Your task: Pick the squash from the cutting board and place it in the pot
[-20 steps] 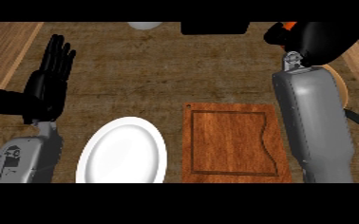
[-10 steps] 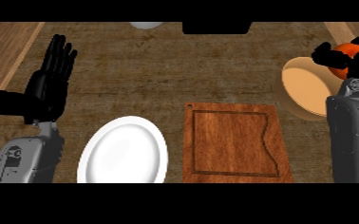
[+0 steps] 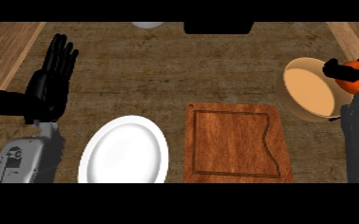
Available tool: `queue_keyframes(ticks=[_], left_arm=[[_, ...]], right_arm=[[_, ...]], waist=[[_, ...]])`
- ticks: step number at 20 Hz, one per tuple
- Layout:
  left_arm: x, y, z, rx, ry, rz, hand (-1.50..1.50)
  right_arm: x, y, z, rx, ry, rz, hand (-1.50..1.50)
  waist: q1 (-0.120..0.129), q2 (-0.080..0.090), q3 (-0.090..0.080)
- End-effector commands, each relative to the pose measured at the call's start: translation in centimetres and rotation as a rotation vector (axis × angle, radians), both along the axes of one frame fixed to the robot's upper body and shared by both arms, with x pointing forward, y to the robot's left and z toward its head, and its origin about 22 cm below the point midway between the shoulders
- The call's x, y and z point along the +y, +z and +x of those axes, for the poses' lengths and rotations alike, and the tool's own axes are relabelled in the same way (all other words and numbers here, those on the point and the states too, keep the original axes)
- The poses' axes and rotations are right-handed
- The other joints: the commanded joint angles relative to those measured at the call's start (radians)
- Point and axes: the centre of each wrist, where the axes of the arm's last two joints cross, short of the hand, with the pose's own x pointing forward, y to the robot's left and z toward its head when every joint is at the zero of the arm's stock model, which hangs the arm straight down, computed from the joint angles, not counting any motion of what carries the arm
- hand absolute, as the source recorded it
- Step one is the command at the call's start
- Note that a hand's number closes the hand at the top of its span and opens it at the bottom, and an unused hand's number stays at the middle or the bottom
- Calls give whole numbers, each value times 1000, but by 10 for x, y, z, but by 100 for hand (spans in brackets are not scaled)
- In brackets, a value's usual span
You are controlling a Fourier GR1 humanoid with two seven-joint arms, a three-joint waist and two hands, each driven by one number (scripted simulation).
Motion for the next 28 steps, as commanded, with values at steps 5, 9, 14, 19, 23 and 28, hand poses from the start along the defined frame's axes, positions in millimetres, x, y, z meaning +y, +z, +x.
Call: queue_keyframes(ticks=[5,9,14,19,23,28], left_arm=[[10,5,6,-5,4,-10,0],[6,0,5,-10,15,9,0],[7,-2,4,11,5,-5,0],[7,-5,-7,3,23,-13,0],[5,-3,5,9,7,-8,0],[1,-1,1,8,21,16,0]], right_arm=[[-31,-23,11,-38,94,300,-150],[-14,-45,16,-57,197,263,-150],[-26,-3,15,-316,260,263,-150],[-25,2,-2,-504,173,373,-150],[-52,-3,-27,-645,127,411,-150],[-62,-6,-71,-733,131,345,-150]], waist=[[3,2,0],[2,0,0],[-4,-1,0],[-8,-6,-1],[-18,-3,0],[-16,-4,-1]])
